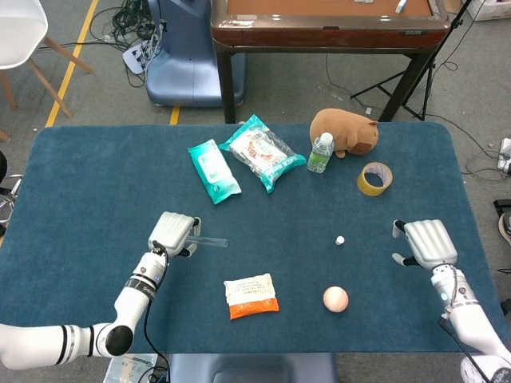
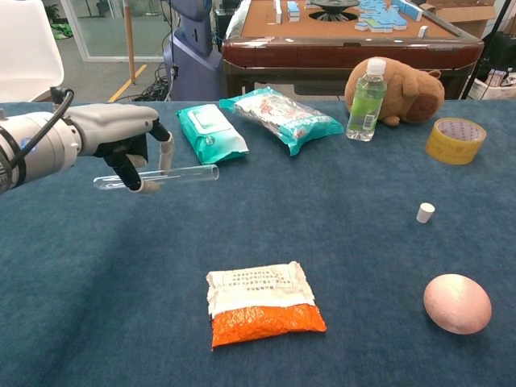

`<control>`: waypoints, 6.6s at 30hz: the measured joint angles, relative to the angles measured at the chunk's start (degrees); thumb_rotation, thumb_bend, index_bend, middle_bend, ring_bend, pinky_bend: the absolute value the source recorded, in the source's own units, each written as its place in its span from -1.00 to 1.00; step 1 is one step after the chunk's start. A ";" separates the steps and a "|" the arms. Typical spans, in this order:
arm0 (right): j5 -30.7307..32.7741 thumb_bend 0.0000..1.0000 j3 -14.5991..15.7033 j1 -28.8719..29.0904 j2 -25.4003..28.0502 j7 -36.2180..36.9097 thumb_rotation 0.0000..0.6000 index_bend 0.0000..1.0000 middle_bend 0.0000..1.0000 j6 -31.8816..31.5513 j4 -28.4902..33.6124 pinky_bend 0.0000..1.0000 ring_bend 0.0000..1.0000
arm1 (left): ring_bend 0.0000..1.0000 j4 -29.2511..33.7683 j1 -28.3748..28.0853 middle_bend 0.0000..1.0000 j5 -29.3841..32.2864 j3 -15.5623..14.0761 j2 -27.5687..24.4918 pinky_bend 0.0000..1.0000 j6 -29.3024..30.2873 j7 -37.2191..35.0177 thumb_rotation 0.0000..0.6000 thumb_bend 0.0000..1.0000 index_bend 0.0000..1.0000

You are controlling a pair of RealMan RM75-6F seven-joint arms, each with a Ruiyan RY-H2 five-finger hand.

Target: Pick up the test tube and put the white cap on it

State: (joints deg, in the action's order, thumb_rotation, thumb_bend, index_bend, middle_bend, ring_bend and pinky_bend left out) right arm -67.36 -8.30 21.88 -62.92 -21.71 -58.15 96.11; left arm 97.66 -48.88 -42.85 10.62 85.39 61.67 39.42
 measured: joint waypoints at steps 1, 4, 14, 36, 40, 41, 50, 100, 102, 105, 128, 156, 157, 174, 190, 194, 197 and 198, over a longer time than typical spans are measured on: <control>0.89 -0.66 -0.13 0.73 -0.77 -0.76 1.00 -0.02 0.88 0.67 -0.69 1.00 1.00 | 0.88 0.28 -0.01 1.00 0.09 -0.02 -0.08 1.00 0.18 0.04 1.00 -0.42 0.25; 3.87 -0.66 -0.56 3.07 -3.50 -2.90 1.00 0.00 0.90 2.56 -2.96 1.00 1.00 | 0.88 1.08 -0.04 1.00 0.40 -0.21 -0.41 1.00 0.74 0.26 1.00 -0.42 0.25; 12.88 -0.66 -1.06 10.22 -12.54 -10.00 1.00 0.00 0.90 6.71 -9.42 1.00 1.00 | 0.88 1.11 -0.30 1.00 1.89 -0.69 -0.76 1.00 0.56 -0.18 1.00 -0.42 0.25; 21.09 -0.50 0.84 17.69 -21.68 -12.89 1.00 0.00 0.89 9.91 -16.73 1.00 1.00 | 0.88 0.16 -0.31 1.00 2.06 -1.80 -1.79 1.00 -0.69 -2.47 1.00 -0.42 0.24; 21.29 -0.49 1.26 18.05 -21.84 -12.36 1.00 0.00 0.89 9.97 -16.78 1.00 1.00 | 0.88 0.20 -0.42 1.00 2.06 -1.89 -1.82 1.00 -0.74 -2.56 1.00 -0.42 0.24; 21.23 -0.49 1.34 18.14 -21.92 -12.19 1.00 0.00 0.89 9.93 -16.77 1.00 1.00 | 0.88 0.21 -0.47 1.00 2.07 -1.90 -1.84 1.00 -0.74 -2.56 1.00 -0.42 0.24; 21.54 -0.45 2.01 18.87 -22.27 -11.63 1.00 0.00 0.89 9.59 -17.03 1.00 1.00 | 0.88 0.24 -0.61 1.00 2.31 -2.13 -1.89 1.00 -0.79 -2.74 1.00 -0.42 0.23; 16.44 -0.21 -4.29 19.72 -5.26 2.37 1.00 0.20 0.91 9.28 6.84 1.00 1.00 | 0.88 1.69 -2.46 1.00 9.80 2.06 -6.01 1.00 -7.19 -9.05 1.00 -0.42 0.23; 15.43 -0.20 -6.13 19.98 -2.25 4.44 1.00 0.21 0.91 9.41 10.64 1.00 1.00 | 0.88 2.35 -3.12 1.00 11.50 2.82 -6.60 1.00 -8.09 -9.71 1.00 -0.42 0.23; 14.43 -0.19 -8.57 20.93 0.70 6.55 1.00 0.22 0.91 9.48 14.58 1.00 1.00 | 0.88 3.15 -4.24 1.00 14.63 3.89 -7.21 1.00 -9.07 -10.48 1.00 -0.42 0.24; 17.73 -0.16 -9.23 28.59 -4.03 5.48 1.00 0.23 0.91 5.68 17.86 1.00 1.00 | 0.88 12.08 -11.28 1.00 24.71 8.22 -10.68 1.00 -11.09 -17.91 1.00 -0.42 0.24; 16.52 -0.14 -7.52 30.58 -7.35 8.05 1.00 0.24 0.91 5.51 15.69 1.00 1.00 | 0.88 10.85 -14.29 1.00 24.34 5.14 -10.15 1.00 -11.06 -21.62 1.00 -0.42 0.24; 16.48 -0.13 -7.48 30.62 -7.48 8.15 1.00 0.24 0.91 5.51 15.57 1.00 1.00 | 0.88 10.76 -14.36 1.00 24.40 5.07 -10.09 1.00 -11.11 -21.71 1.00 -0.42 0.24; 15.93 -0.12 -6.80 31.34 -9.69 8.15 1.00 0.25 0.91 4.82 14.28 1.00 1.00 | 0.88 10.53 -15.16 1.00 25.45 4.90 -10.74 1.00 -12.92 -24.39 1.00 -0.42 0.24; 15.31 -0.18 -6.60 31.18 -9.88 8.23 1.00 0.10 0.91 4.00 14.04 1.00 1.00 | 0.88 10.22 -15.52 1.00 24.29 3.09 -11.51 1.00 -12.79 -25.02 1.00 -0.42 0.24; 14.16 -0.21 -6.73 30.05 -8.05 9.07 1.00 0.04 0.91 3.16 14.94 1.00 1.00 | 0.88 9.37 -15.31 1.00 22.57 1.11 -10.95 1.00 -11.10 -23.21 1.00 -0.42 0.24; 13.31 -0.21 -6.69 28.89 -6.02 9.45 1.00 0.04 0.90 2.29 15.78 1.00 1.00 | 0.88 8.08 -15.05 1.00 21.18 -0.73 -9.76 1.00 -9.01 -21.25 1.00 -0.42 0.24; 13.08 -0.21 -6.64 28.49 -5.30 9.52 1.00 0.04 0.90 1.99 16.08 1.00 1.00 | 0.88 7.55 -14.96 1.00 20.76 -1.31 -9.27 1.00 -8.36 -20.59 1.00 -0.42 0.24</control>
State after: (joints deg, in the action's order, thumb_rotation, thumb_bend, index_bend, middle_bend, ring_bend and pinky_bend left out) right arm -54.28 -14.94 50.36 -68.23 -12.19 -56.16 112.19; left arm 105.20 -63.84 -22.09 9.31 76.12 53.31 18.83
